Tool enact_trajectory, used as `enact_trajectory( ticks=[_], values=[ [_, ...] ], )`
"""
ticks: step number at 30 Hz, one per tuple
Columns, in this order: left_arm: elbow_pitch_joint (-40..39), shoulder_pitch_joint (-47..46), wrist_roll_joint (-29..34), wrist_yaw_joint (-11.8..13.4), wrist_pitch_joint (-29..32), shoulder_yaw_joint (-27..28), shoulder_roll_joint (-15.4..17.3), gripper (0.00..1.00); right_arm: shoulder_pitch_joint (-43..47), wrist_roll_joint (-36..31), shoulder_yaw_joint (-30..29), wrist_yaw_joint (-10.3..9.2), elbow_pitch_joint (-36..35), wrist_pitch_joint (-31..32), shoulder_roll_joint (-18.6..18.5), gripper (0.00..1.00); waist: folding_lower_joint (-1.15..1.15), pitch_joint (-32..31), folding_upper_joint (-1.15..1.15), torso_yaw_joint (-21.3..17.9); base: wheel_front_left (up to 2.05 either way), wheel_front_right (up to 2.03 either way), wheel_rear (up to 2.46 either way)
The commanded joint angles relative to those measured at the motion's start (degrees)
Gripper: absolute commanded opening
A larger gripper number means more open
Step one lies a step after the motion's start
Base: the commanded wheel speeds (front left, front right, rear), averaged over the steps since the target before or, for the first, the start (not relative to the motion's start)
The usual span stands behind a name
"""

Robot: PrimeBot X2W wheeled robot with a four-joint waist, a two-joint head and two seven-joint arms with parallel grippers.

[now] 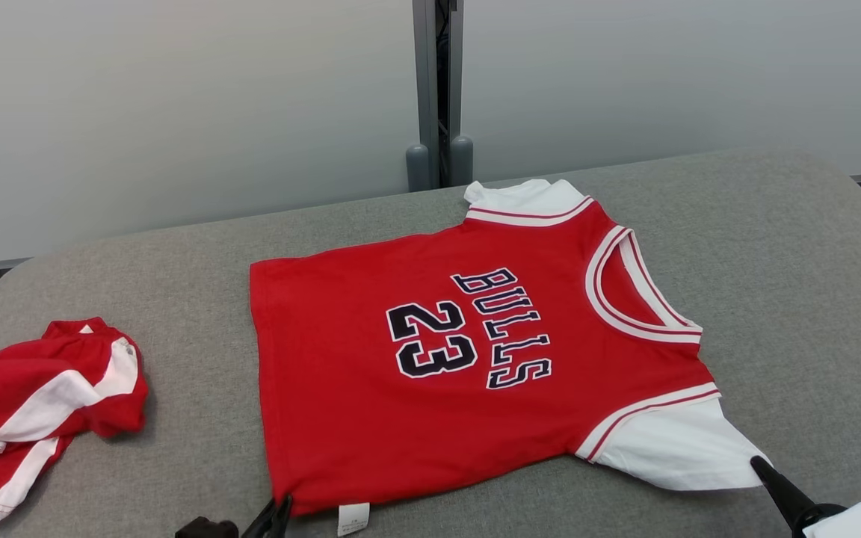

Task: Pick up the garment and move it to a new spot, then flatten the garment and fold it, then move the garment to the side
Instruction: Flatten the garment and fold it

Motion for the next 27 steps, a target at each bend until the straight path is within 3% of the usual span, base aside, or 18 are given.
enact_trajectory(
  ticks=[1, 14, 27],
  values=[
    [-0.5, -1.3, -0.3, 0.3, 0.0, 0.3, 0.5, 0.00, -0.2, -0.5, -0.4, 0.02, -0.2, 0.2, -0.1, 0.00, 0.00, 0.0, 0.00, 0.0, 0.00, 0.00, 0.00],
    [-4.8, -4.1, -0.9, 0.7, 2.9, 1.3, 2.8, 0.00, -5.2, -5.8, -6.3, 0.02, -2.9, 2.6, 3.7, 0.00, 0.00, 2.8, 0.00, -0.1, 0.00, 0.00, 0.00],
    [-3.8, -11.6, 0.2, 0.5, 6.6, 0.0, 3.0, 0.00, -18.0, -14.9, -13.9, 0.02, 1.9, 8.2, 8.1, 0.00, 0.00, 7.5, 0.00, 0.6, 0.00, 0.00, 0.00]
  ],
)
